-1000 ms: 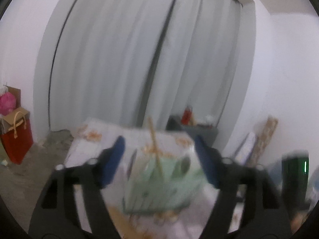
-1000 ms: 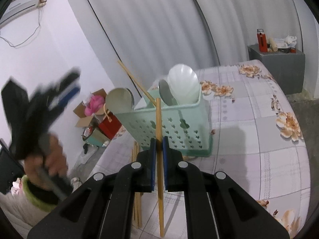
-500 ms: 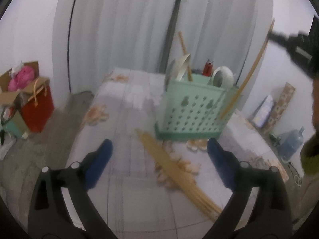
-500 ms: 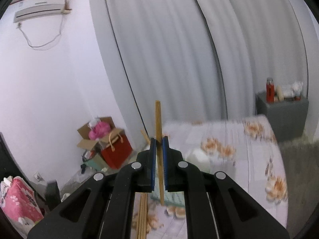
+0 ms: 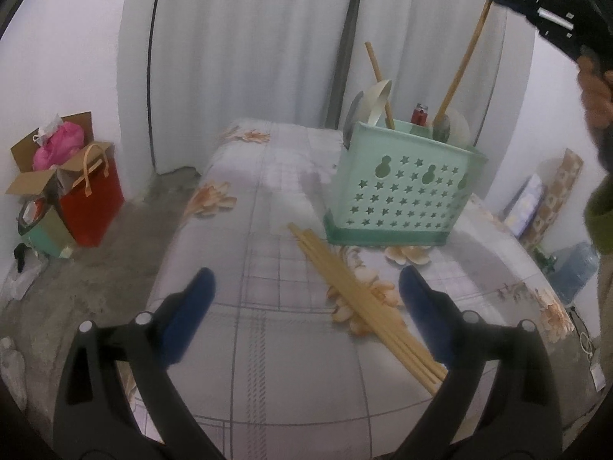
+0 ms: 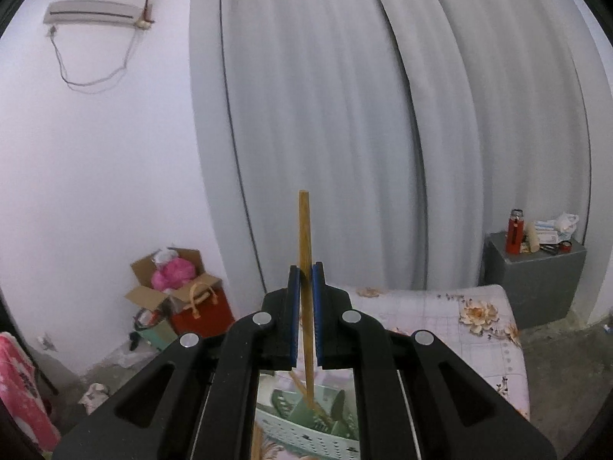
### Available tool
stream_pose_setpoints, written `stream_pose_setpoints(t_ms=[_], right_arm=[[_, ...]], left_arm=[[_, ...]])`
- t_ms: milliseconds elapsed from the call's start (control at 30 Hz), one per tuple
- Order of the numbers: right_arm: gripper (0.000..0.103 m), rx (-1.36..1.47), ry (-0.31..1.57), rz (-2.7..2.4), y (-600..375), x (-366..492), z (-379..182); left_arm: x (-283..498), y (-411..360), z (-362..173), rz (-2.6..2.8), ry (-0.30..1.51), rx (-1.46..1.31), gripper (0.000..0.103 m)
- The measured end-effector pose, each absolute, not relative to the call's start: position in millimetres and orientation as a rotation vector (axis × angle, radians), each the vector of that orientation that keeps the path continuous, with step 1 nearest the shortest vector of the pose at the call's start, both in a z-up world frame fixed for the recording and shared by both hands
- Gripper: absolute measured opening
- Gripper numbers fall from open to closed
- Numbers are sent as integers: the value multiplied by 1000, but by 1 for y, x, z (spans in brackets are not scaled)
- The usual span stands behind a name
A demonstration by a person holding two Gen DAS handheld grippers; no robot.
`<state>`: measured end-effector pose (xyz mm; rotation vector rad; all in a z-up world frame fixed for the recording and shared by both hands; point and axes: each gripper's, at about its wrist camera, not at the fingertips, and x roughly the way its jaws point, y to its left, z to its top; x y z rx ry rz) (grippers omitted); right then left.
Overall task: Organize utensils
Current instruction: 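Drop the chopstick into the basket with the left gripper while the right gripper releases its chopstick there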
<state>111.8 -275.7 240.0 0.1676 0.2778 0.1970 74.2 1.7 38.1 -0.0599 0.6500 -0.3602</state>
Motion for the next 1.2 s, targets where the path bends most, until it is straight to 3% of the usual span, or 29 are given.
stream_pose_setpoints(t_ms=[300, 367, 433, 667, 867, 967, 1133, 1200], right_arm=[[9, 264, 566, 94, -295, 146, 145], [37, 293, 543, 75, -305, 133, 143], [46, 314, 501, 52, -314, 117, 145], [47, 380, 476, 37, -329, 71, 135], [47, 415, 650, 116, -304, 58, 79], [47, 480, 753, 160, -293, 58, 47], [47, 499, 829, 217, -276, 58, 23], [47, 488, 844, 233, -269, 58, 19]], left_arm=[[74, 4, 33, -337, 660, -62, 93], [74, 3, 31, -335, 664, -59, 93], [76, 3, 29, -334, 668, -62, 93], [81, -7, 23, -333, 683, -44, 93], [94, -26, 16, -322, 703, -5, 92], [100, -38, 11, -325, 726, 8, 77], [108, -49, -6, -316, 806, 16, 43], [110, -50, -12, -319, 833, 2, 38]])
